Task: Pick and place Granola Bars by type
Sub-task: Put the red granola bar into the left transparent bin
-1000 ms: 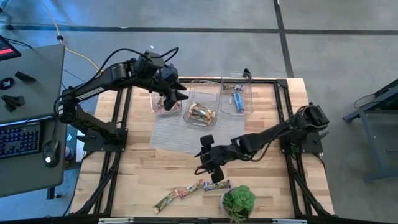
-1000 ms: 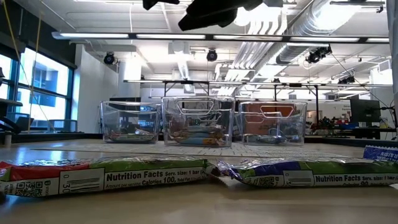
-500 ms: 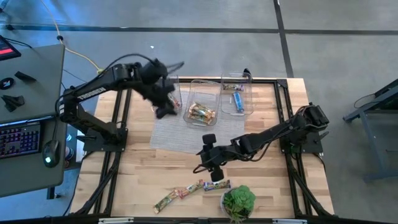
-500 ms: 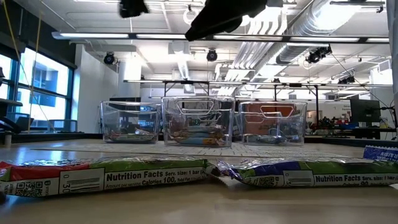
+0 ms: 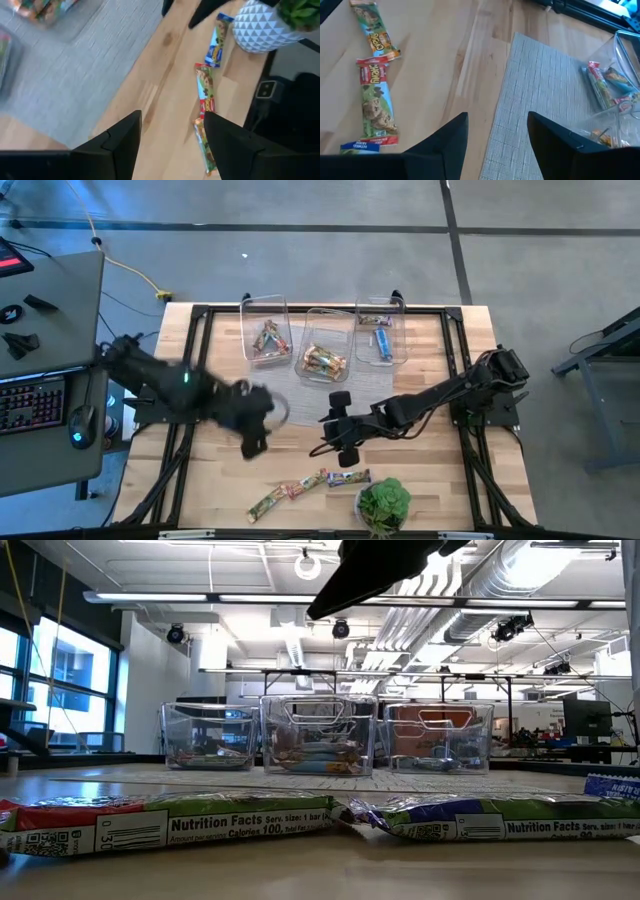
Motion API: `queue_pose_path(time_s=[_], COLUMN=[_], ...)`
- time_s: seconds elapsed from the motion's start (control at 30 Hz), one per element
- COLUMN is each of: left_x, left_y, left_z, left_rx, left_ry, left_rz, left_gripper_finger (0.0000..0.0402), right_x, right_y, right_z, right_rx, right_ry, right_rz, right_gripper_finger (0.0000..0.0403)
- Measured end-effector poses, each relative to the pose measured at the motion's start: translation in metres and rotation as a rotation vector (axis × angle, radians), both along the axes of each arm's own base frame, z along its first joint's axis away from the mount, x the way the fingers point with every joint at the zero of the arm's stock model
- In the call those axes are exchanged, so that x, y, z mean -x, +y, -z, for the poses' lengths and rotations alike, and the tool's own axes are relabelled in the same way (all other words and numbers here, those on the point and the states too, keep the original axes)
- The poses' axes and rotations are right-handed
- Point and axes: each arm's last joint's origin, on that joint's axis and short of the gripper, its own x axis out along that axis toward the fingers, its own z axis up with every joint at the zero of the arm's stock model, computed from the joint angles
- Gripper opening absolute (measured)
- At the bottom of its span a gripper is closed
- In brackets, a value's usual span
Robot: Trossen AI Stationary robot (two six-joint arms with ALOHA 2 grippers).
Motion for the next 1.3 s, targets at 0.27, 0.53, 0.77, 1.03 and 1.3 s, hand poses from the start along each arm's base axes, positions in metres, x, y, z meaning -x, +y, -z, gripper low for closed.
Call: queue_pose_path(time_s=[0.27, 0.53, 0.77, 1.03, 1.3], left_x=[-0.017, -0.065, -0.096, -0.106, -0.112], left_y=[-0.065, -0.101, -0.126, -0.130, -0.135], left_z=[0.052, 0.123, 0.167, 0.208, 0.219], left_rx=[-0.083, -0.081, -0.036, -0.091, -0.072], left_ry=[0.111, 0.223, 0.165, 0.228, 0.207], left_rz=[-0.080, -0.009, 0.082, 0.044, 0.043], left_gripper_finger=[0.0209, 0.0209, 0.0209, 0.0209, 0.0209], right_x=[0.001, 0.003, 0.003, 0.004, 0.011], right_y=[0.000, 0.000, -0.001, -0.001, -0.003], right_z=[0.001, 0.003, 0.004, 0.004, 0.011], right_rx=[0.004, 0.000, 0.002, -0.028, -0.026], right_ry=[0.020, 0.050, 0.059, 0.066, 0.162], right_rz=[-0.026, -0.038, -0.039, -0.011, 0.023], right_gripper_finger=[0.0188, 0.0188, 0.0188, 0.0188, 0.0188])
